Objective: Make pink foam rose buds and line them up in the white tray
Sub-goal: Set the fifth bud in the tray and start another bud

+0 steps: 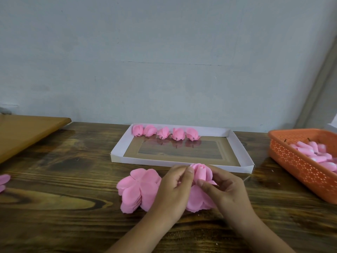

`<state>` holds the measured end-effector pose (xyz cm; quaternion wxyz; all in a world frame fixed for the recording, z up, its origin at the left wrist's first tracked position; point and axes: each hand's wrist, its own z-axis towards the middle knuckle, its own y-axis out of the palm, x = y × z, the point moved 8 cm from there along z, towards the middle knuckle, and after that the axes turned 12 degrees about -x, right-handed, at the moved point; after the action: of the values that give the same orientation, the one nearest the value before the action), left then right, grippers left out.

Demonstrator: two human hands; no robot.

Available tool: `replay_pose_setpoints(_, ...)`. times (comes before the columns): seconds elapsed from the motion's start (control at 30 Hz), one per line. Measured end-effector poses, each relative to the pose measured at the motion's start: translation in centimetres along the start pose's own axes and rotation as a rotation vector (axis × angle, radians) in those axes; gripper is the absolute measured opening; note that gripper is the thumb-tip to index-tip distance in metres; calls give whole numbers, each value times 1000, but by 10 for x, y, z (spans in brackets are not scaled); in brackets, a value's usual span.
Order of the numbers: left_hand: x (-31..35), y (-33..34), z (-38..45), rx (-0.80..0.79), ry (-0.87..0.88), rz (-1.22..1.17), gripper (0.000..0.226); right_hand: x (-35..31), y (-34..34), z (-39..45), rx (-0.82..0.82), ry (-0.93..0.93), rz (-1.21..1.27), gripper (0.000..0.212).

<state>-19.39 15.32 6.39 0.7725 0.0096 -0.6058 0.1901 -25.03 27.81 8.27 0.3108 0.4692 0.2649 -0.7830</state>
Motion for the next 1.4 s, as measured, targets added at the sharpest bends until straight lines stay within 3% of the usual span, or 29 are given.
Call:
replay_pose_setpoints(0.27,11,6,-3,-58,66,106,30,3,-5,0,26,13,-29,35)
replay_pose_setpoints(0.43,2,2,-2,-78,-69,-133,37,9,-14,0,96,66,46,27)
replay_pose_setpoints(0.67,-15,2,-2,-71,-261,-151,40,17,-29,-2,214,93,160,24)
replay_pose_setpoints(0.93,-22,1,-1,-50,-325,-476,21,20,-27,-3,193,115,144,29)
replay_pose_setpoints(1.03,-16,8,1,-121,-278,-595,29,25,-27,-3,204,158,166,32)
replay_pose_setpoints(1.4,18,6,-2,-199,118,56,55,32,-13,-2,21,300,415,34)
